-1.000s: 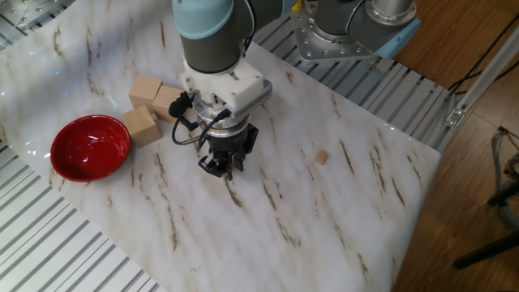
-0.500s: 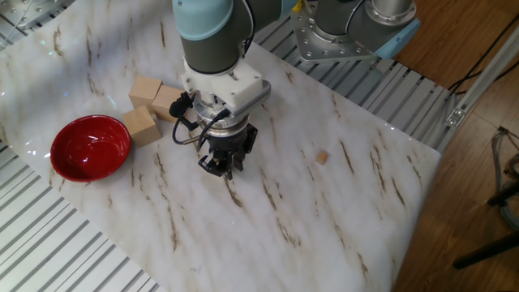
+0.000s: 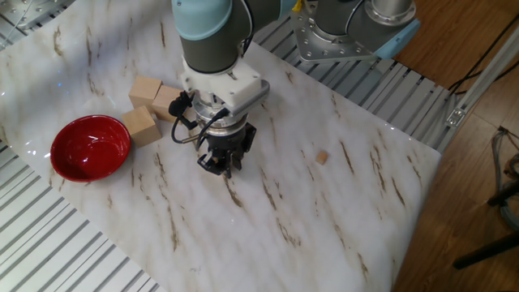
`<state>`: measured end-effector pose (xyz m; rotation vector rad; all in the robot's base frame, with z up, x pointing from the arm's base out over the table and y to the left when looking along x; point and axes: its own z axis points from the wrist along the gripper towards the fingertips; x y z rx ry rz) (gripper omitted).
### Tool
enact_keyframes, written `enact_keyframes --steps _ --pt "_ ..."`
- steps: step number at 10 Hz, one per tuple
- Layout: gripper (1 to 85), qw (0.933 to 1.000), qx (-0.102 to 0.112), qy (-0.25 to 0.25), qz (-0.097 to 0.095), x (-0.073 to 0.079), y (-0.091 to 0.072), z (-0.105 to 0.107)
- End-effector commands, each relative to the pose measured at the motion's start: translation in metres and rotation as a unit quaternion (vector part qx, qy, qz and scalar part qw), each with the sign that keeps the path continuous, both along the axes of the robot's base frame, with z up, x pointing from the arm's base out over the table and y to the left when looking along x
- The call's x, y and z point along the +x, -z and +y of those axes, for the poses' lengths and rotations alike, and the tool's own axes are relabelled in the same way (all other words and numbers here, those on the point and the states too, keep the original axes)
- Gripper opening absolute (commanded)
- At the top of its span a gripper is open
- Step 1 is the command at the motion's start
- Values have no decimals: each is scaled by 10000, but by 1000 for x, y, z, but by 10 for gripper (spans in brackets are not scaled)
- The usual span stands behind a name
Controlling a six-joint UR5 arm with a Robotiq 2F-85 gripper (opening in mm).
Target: Stack the blocks into a pyramid shape
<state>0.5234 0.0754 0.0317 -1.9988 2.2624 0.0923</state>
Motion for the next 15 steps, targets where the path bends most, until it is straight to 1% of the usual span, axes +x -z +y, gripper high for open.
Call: enact_keyframes --steps 1,11,14,15 --pt "310 10000 50 39 -7 1 -1 0" --pt "307 10000 39 -6 -13 0 -1 -7" --pt "307 9999 135 59 19 -2 -1 0" --pt "307 9999 137 82 23 -2 -1 2"
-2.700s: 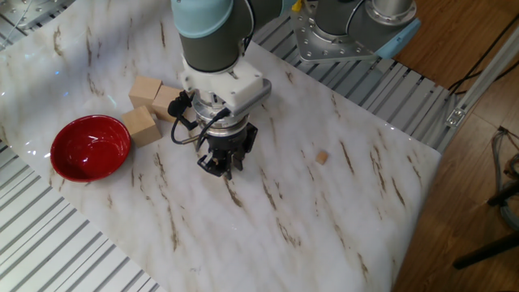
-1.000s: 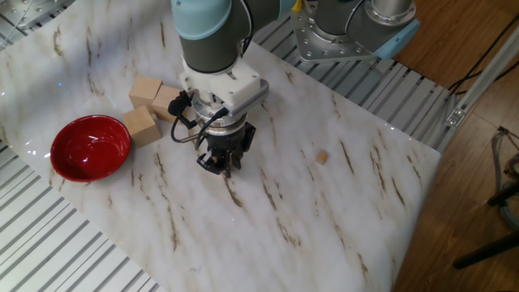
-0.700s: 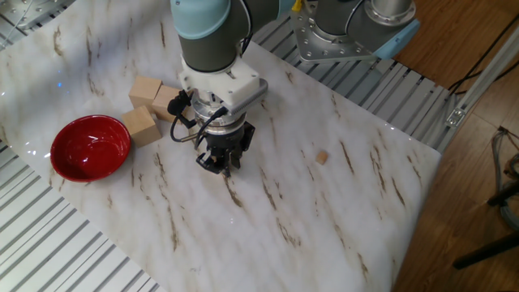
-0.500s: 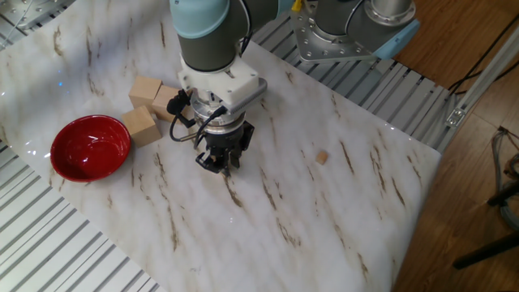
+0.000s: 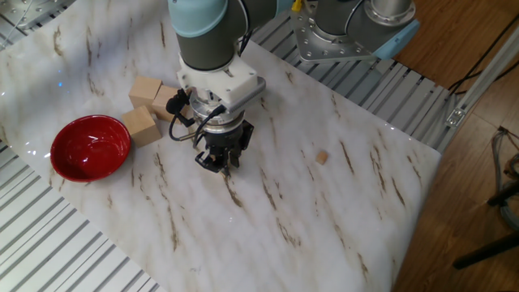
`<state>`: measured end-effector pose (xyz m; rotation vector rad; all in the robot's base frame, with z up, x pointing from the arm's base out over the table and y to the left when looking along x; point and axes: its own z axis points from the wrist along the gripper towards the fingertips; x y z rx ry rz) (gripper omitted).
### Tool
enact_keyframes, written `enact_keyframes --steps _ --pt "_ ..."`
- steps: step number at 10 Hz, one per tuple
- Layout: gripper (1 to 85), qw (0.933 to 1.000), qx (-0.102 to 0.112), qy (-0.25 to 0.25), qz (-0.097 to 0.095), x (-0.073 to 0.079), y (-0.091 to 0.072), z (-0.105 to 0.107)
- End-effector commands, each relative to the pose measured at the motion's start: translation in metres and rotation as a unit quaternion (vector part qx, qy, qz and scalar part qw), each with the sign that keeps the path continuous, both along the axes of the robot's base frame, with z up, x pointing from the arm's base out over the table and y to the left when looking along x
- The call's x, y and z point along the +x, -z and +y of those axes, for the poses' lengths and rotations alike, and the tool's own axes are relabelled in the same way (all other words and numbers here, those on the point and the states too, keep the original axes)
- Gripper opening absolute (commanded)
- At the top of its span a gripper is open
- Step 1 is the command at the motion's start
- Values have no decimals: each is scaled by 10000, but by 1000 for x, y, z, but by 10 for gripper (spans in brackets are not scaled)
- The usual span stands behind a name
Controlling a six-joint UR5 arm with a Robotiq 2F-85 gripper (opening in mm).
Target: Stack the blocks into a pyramid shape
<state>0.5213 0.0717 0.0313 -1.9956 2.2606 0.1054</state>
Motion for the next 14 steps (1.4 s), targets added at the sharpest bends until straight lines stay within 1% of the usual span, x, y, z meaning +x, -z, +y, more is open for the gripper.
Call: enact_keyframes --steps 1,3,5,6,7,9,10,11,12,14 --pt "307 9999 93 73 4 0 -3 6" --pt "307 9998 151 144 46 -2 -2 12" --pt "307 9998 136 156 17 -1 -2 12" --pt "273 9997 122 183 44 -2 -1 11" --pt "267 9997 116 211 63 -3 -1 11" --pt "130 9995 82 296 67 -3 -2 9" --pt "93 9995 44 299 43 -2 -1 7" --pt "37 9995 31 324 30 -1 -1 6" --pt "43 9995 23 306 -11 1 -1 6" --pt "53 9996 15 292 -21 2 0 5"
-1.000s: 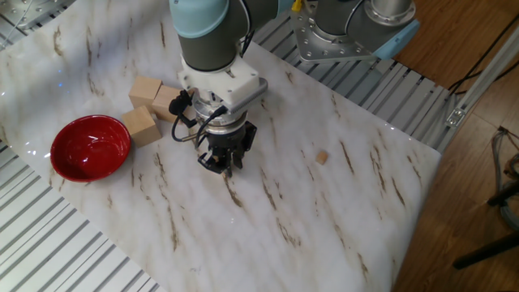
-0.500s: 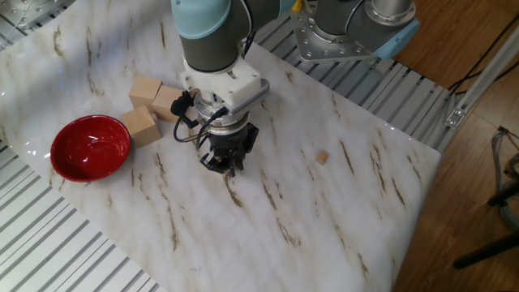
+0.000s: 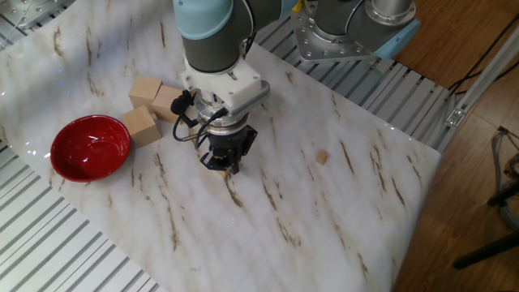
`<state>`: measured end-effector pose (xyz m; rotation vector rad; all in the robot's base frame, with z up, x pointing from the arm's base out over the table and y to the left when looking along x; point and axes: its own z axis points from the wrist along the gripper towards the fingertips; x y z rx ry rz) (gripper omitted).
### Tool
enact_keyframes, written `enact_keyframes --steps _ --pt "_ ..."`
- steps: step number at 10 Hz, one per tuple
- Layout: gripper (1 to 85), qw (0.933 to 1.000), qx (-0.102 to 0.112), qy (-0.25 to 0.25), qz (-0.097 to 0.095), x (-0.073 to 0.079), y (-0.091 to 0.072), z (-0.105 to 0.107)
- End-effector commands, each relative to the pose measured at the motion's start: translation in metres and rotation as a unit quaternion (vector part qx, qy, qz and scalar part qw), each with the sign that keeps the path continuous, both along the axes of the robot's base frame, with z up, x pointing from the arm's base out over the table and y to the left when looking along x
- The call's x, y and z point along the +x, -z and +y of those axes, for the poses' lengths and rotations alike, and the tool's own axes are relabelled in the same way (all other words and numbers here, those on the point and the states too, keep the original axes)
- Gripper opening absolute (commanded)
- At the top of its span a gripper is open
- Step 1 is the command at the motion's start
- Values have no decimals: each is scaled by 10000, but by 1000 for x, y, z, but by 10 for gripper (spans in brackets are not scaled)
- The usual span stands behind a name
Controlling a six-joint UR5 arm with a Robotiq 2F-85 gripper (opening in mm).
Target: Stack the blocks into a pyramid shape
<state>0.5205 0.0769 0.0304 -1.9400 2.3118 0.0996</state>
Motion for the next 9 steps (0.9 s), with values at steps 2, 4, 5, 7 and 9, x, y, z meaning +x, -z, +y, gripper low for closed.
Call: enact_keyframes --steps 2,4,5,7,9 --pt "53 10000 14 28 -44 3 -1 -2" --pt "53 10000 13 20 -45 3 0 -6" --pt "53 10000 13 20 -45 3 -1 -7" --pt "53 10000 20 14 -54 4 0 -6" --pt "53 10000 36 15 -62 4 0 -6"
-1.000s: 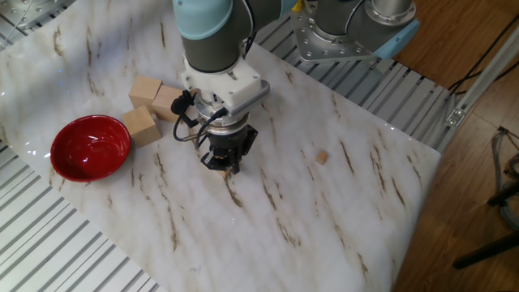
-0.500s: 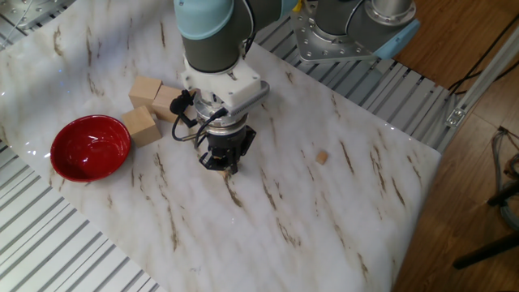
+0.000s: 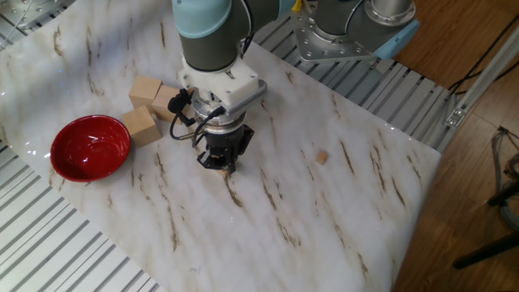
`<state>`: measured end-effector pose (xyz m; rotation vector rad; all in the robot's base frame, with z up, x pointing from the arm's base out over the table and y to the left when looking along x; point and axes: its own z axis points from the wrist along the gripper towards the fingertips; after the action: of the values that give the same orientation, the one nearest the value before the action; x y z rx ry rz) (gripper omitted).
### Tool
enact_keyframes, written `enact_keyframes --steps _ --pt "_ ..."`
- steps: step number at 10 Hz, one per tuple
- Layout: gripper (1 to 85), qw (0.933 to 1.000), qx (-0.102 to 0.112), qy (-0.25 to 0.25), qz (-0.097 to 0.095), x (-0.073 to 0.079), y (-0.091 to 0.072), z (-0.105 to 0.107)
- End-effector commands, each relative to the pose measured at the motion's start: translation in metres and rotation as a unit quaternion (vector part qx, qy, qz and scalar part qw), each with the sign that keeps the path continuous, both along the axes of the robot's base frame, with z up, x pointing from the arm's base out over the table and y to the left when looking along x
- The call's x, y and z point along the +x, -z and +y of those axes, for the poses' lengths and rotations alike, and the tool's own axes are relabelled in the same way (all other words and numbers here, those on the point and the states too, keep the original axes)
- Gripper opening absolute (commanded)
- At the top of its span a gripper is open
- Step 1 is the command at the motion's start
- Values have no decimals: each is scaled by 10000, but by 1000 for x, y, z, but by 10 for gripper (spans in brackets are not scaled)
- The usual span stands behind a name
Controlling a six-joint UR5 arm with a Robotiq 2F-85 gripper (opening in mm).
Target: Stack the blocks into a pyramid shape
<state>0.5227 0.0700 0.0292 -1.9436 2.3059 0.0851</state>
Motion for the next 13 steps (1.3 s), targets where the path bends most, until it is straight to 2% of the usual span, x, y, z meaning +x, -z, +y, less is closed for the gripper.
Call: enact_keyframes --steps 1,7,10,11,13 --pt "53 10000 64 25 -20 2 -1 0" --pt "53 10000 78 2 -15 1 -1 -5" --pt "60 9995 229 195 36 -1 -1 8" --pt "67 9994 218 260 68 -2 -3 11" --pt "80 9975 8 675 220 -8 -15 14"
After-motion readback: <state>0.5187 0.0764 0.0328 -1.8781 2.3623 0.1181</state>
